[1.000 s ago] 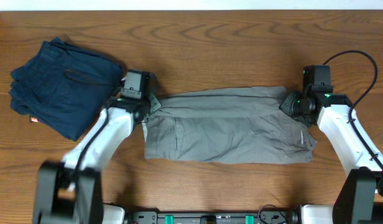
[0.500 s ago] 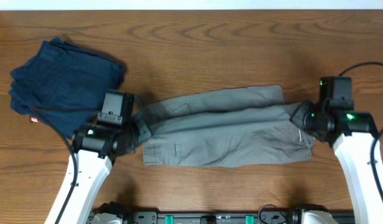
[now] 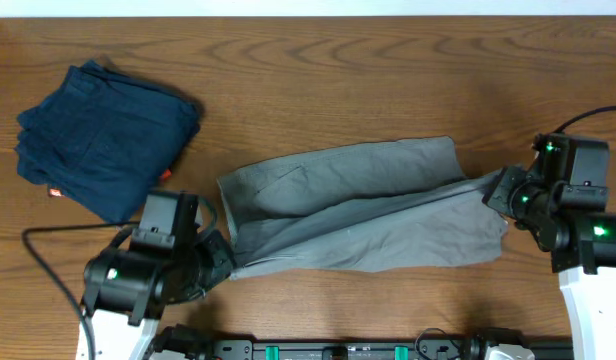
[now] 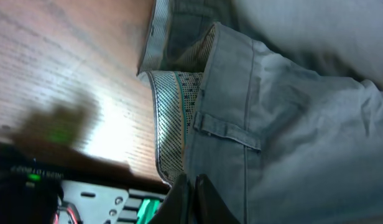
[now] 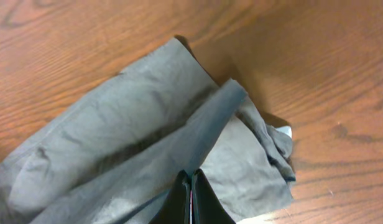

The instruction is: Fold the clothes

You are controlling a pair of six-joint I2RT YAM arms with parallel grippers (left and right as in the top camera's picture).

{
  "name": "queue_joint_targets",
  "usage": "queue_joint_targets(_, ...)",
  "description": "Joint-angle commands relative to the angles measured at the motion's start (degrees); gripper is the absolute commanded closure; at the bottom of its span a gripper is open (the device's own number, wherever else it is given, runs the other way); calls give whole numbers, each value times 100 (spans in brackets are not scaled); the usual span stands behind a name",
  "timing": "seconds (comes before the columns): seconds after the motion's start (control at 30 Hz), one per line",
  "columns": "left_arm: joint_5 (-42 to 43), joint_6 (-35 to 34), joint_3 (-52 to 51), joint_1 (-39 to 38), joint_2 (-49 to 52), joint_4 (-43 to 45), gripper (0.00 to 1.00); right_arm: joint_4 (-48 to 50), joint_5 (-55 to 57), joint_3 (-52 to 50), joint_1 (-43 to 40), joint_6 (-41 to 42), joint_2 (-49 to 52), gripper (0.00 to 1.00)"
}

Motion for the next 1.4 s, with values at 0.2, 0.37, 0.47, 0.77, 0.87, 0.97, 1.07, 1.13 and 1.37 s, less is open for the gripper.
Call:
queue_joint_targets(0.2,-1631,-1021,-7,24,-125,243,94,472,424,175,-164,-728,481,99)
queue_joint_targets(0.37,-2350,-1023,-92,24,422,1143,93,1130,391,175,-162,-723,1309,99)
queue_joint_targets(0.47,-2800,-1187,-94,26,981,1563,94,1652,291,175,-116,-796,1812,99)
queue_joint_targets(0.77,-2889,-1425,-92,31,2830,2645,94,2367,26,175,146,-833,2942,99)
queue_joint_targets(0.87,-2892,-1423,-92,31,3165,2850,94,2291,-391,175,245,-1123,2966,87)
queue_joint_targets(0.97,-2892,-1421,-92,31,3298,3108,94,2186,-479,175,363,-1154,2975,82)
queue_joint_targets(1.07,-2892,-1421,-92,31,3292,3259,94,2212,-566,175,501,-1097,3051,77)
queue_joint_targets(1.13,-2892,-1423,-92,31,3292,3289,94,2317,-629,175,640,-1104,3185,72)
queue_joint_targets(1.37,-2885,-1421,-92,31,3292,3222,94,3023,-608,175,962,-883,3967,51)
